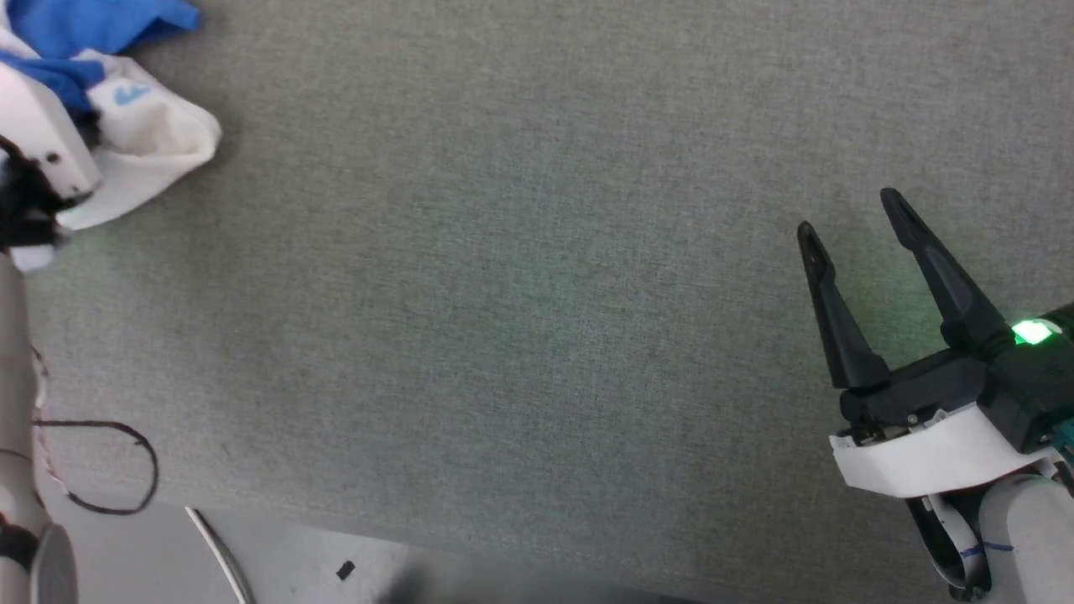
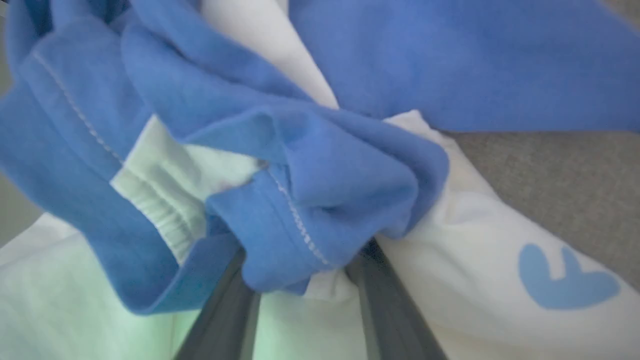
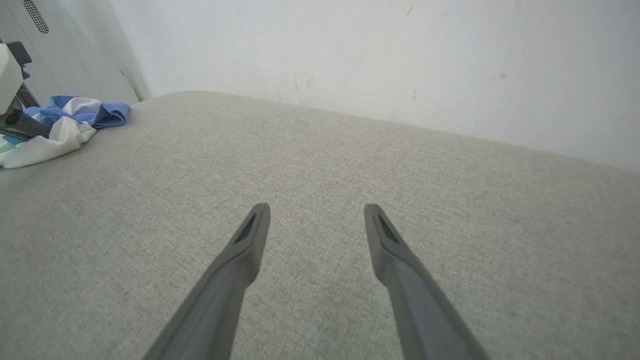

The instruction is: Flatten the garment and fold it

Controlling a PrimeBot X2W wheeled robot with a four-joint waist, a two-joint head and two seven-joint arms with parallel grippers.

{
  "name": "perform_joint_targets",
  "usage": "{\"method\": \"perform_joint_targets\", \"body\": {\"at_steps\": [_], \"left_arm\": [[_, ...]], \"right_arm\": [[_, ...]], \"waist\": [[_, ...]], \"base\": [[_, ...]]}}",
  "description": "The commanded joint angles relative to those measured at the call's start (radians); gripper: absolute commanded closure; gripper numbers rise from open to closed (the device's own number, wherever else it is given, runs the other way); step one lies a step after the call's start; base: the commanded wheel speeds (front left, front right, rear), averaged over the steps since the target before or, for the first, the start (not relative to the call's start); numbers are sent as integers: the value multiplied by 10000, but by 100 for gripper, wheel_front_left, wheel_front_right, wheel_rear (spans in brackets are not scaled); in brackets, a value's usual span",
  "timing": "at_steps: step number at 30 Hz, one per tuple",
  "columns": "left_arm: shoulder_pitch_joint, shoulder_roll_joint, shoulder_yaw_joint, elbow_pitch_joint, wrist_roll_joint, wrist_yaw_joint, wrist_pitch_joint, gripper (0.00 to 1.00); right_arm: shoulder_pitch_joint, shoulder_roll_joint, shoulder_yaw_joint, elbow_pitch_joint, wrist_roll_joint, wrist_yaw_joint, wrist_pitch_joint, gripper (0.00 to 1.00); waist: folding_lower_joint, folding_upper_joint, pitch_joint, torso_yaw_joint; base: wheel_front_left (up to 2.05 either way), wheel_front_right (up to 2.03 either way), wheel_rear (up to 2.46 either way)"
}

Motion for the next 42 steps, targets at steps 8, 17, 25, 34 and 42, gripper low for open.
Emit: {"method": "perform_joint_targets", "body": {"at_steps": [8,17,25,34,42], "left_arm": [[347,-22,-312,373,3,405,245,100],[467,553,-371,-1195,880,1214,-3661,100],[127,672,-627,-1309,1300,909,-7189,100],[37,-248,-1077,-1286,1348,468,-8757,100],[638,-1880,-1736,-1768,1183,19,-8814,100]], "right_arm": [[-325,0,269,66,131,-21,-98,0],[-176,585,502,958,224,-21,-454,0],[397,1221,195,1617,202,-21,-698,0],[1195,1476,-417,1804,117,-21,-633,0],[1638,1490,-692,1654,298,-21,-381,0]], "waist": [[4,-1,-62,43],[4,-1,-2059,-33],[4,-1,-3970,-393],[4,-1,-5245,-1393],[4,-1,-5715,-2801]], "base": [[0,0,0],[0,0,0],[0,0,0],[0,0,0],[0,0,0]]}}
